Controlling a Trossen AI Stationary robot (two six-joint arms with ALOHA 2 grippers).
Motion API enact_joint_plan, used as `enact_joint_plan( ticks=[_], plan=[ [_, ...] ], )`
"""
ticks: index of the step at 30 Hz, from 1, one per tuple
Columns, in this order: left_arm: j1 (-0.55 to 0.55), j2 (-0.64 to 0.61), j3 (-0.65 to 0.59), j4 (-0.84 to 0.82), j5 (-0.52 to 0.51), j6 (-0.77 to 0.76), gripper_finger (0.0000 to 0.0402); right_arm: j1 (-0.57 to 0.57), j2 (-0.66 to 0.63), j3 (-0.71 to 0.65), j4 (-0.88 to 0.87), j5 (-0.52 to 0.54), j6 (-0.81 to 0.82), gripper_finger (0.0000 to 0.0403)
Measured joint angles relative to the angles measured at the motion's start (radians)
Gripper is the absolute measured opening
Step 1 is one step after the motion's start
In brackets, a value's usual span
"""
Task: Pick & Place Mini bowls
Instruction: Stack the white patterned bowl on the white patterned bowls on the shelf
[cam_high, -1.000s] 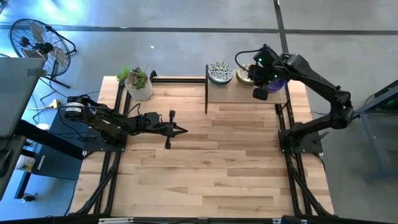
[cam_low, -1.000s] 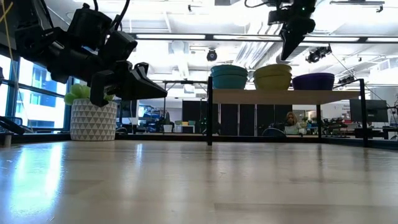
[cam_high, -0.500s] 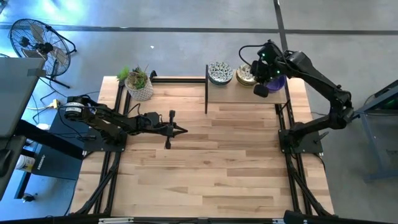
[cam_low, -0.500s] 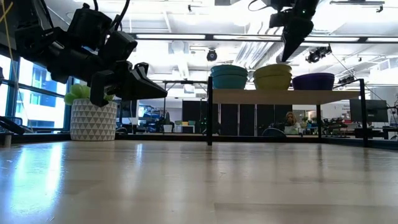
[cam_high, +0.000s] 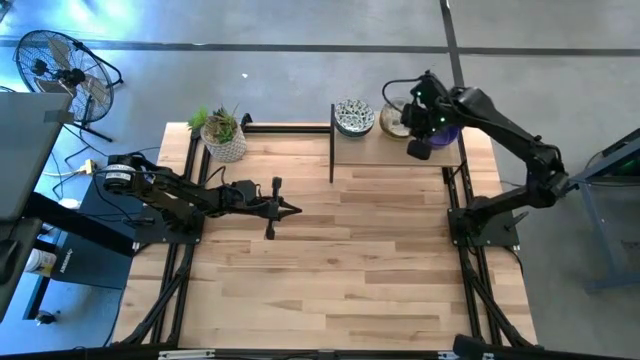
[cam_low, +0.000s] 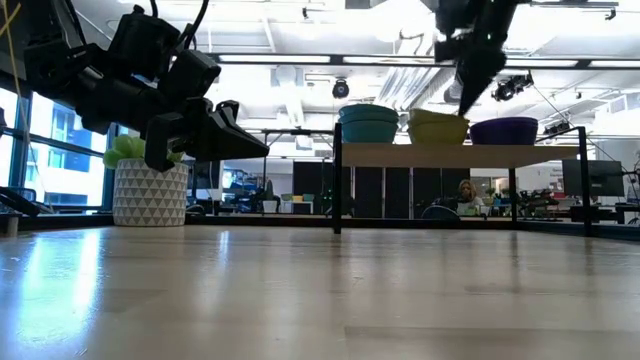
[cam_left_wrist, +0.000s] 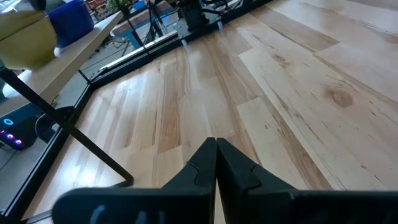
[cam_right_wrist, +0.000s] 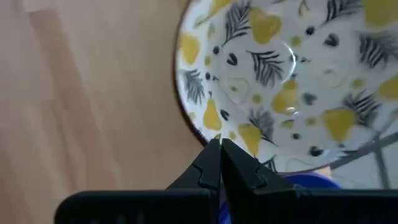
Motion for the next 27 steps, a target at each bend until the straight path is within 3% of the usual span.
enact_joint_plan(
  ticks=[5, 14, 19, 27],
  plan=[
    [0.000, 0.000, 0.000, 0.000, 0.000, 0.000, 0.0000, 0.000, -0.001, -0.033, 0.075, 0.014, -0.015, 0.0001],
    [0.000, 0.000, 0.000, 0.001, 0.000, 0.000, 0.0000, -0.003, -0.011, 0.042, 0.162, -0.035, 0.013, 0.0001],
    [0.000, 0.000, 0.000, 0.001, 0.000, 0.000, 0.0000, -0.018, 0.001, -0.022, 0.400, -0.013, 0.137, 0.0002],
    [0.000, 0.000, 0.000, 0.001, 0.003, 0.000, 0.0000, -0.057, 0.001, -0.232, 0.832, 0.086, 0.321, 0.0001]
  ],
)
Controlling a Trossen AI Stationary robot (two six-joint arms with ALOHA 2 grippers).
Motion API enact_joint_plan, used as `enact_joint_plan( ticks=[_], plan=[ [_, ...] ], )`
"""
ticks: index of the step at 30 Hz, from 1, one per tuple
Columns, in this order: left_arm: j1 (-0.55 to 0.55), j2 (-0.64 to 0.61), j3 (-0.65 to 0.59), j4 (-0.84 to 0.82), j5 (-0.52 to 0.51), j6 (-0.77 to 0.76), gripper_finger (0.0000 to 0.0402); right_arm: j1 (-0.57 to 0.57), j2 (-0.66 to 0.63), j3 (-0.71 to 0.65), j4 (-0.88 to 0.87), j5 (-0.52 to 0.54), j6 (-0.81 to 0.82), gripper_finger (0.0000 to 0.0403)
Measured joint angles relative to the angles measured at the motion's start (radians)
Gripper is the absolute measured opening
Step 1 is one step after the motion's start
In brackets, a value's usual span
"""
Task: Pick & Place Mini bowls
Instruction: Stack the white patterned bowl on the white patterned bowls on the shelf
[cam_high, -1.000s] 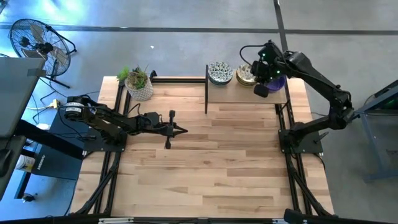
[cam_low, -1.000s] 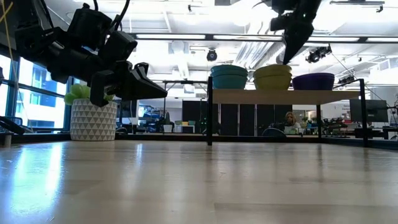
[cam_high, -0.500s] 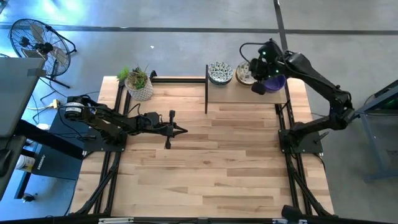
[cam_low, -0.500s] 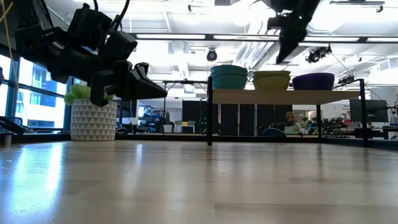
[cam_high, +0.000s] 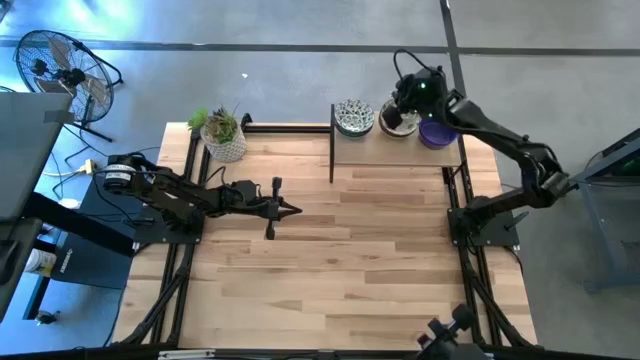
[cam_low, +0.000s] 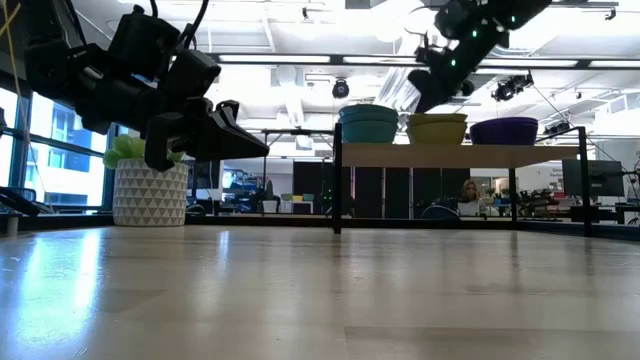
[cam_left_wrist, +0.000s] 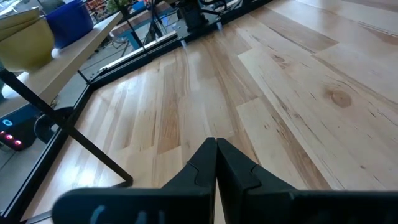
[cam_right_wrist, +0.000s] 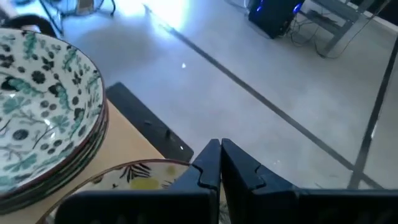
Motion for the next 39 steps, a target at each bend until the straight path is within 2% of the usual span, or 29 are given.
enact_joint_plan(
  ticks=[4, 8, 16, 21, 27, 31, 39],
  plan=[
    [0.000, 0.000, 0.000, 0.000, 0.000, 0.000, 0.0000, -0.003, 0.000, -0.100, 0.143, 0.000, 0.055, 0.0000],
    [0.000, 0.000, 0.000, 0.000, 0.001, 0.000, 0.0000, -0.003, -0.001, -0.149, 0.212, -0.001, 0.086, 0.0000],
    [0.000, 0.000, 0.000, 0.000, 0.001, 0.000, 0.0000, -0.003, -0.008, -0.142, 0.216, -0.008, 0.083, 0.0000],
    [0.000, 0.000, 0.000, 0.000, 0.011, 0.000, 0.0000, -0.002, -0.103, -0.146, 0.209, 0.001, 0.061, 0.0000],
    [0.000, 0.000, 0.000, 0.000, 0.016, 0.000, 0.0000, -0.003, -0.252, -0.325, 0.329, 0.025, 0.091, 0.0000],
    [0.000, 0.000, 0.000, 0.002, 0.014, 0.000, 0.0000, -0.004, -0.280, -0.450, 0.441, -0.001, 0.144, 0.0000],
    [0.000, -0.001, 0.000, 0.008, 0.013, -0.002, 0.0000, -0.022, -0.305, -0.533, 0.545, -0.037, 0.160, 0.0000]
  ],
)
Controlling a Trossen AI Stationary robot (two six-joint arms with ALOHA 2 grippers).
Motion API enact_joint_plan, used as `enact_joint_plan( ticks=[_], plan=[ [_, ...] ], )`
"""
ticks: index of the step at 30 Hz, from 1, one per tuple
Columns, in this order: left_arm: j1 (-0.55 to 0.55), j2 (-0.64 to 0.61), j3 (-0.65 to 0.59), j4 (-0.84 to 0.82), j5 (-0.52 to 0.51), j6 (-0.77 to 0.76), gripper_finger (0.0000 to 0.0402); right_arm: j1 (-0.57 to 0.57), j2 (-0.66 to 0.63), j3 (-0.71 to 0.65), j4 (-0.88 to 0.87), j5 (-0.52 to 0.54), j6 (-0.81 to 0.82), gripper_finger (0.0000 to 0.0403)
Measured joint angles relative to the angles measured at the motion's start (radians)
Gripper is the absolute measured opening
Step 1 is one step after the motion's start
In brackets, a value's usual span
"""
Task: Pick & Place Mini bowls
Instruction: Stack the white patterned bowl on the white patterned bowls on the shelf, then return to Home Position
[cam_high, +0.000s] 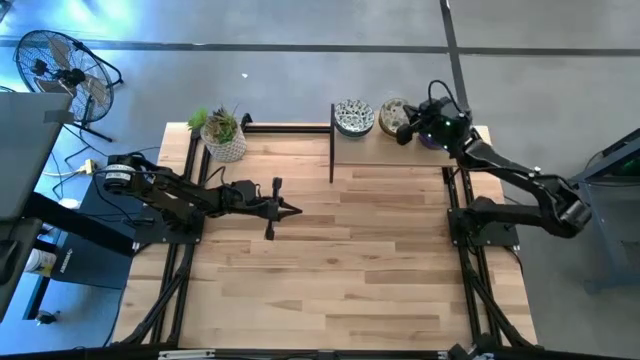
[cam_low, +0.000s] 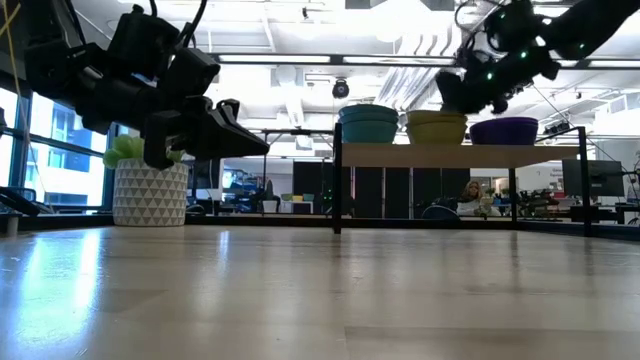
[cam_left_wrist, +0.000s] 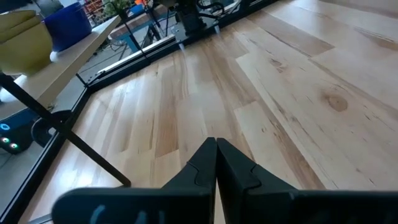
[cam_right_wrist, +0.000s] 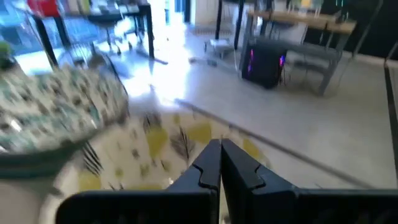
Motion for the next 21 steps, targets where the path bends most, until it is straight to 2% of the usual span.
enact_joint_plan(
  ticks=[7, 12, 17, 21],
  plan=[
    [0.000, -0.112, 0.000, -0.041, 0.000, 0.008, 0.0000, 0.001, -0.131, 0.016, -0.008, -0.035, -0.020, 0.0000],
    [0.000, -0.244, 0.000, -0.162, -0.022, 0.037, 0.0000, 0.032, -0.229, 0.017, -0.081, -0.145, -0.018, 0.0000],
    [0.000, -0.401, 0.000, -0.316, -0.065, 0.062, 0.0000, 0.164, -0.283, 0.017, -0.191, -0.241, -0.093, 0.0000],
    [0.000, -0.512, 0.000, -0.409, -0.080, 0.083, 0.0000, 0.325, -0.288, 0.017, -0.212, -0.224, -0.135, 0.0000]
  ],
)
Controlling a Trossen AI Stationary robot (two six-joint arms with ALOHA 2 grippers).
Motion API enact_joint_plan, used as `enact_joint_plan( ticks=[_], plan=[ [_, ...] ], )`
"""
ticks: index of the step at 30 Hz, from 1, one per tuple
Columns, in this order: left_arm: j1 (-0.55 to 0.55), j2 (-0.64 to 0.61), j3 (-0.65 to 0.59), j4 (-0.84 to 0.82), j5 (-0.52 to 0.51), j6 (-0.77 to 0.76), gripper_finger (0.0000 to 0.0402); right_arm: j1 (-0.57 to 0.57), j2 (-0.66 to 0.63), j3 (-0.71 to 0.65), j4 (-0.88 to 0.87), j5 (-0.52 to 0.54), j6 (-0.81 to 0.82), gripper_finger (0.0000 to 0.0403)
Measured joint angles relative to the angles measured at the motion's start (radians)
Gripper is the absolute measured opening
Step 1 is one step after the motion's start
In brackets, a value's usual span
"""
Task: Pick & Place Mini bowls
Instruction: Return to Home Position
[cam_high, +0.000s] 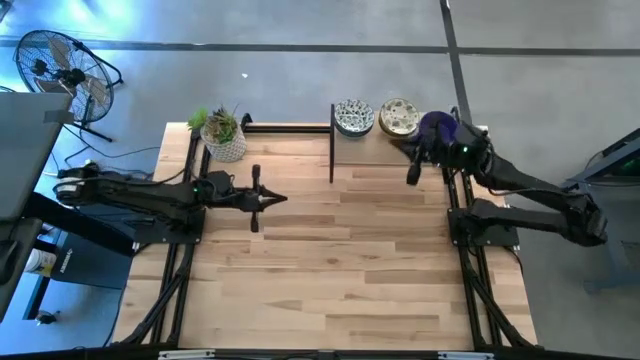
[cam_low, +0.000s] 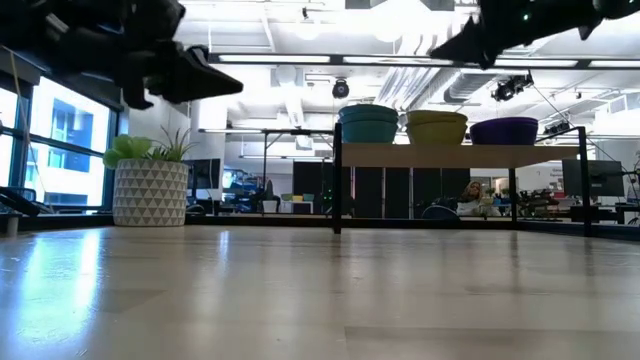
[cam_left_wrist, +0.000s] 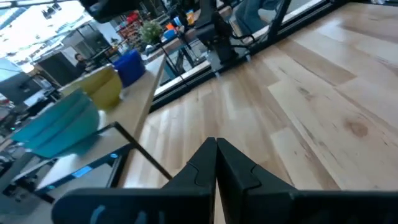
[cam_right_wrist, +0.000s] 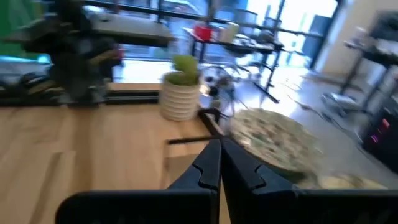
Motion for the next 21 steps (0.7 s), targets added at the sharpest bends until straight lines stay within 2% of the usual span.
enact_joint_plan(
  ticks=[4, 8, 15, 21],
  plan=[
    [0.000, -0.071, 0.000, -0.074, -0.044, 0.019, 0.0000, 0.168, 0.008, -0.056, 0.107, 0.092, -0.036, 0.0000],
    [0.000, -0.111, 0.000, -0.116, -0.078, 0.030, 0.0000, 0.274, 0.007, -0.166, 0.266, 0.145, -0.031, 0.0000],
    [0.013, -0.149, -0.044, -0.091, -0.072, 0.038, 0.0000, 0.357, -0.015, -0.286, 0.345, 0.152, 0.009, 0.0000],
    [0.120, -0.271, -0.141, -0.049, 0.032, -0.048, 0.0000, 0.407, -0.095, -0.336, 0.342, 0.166, 0.018, 0.0000]
  ],
)
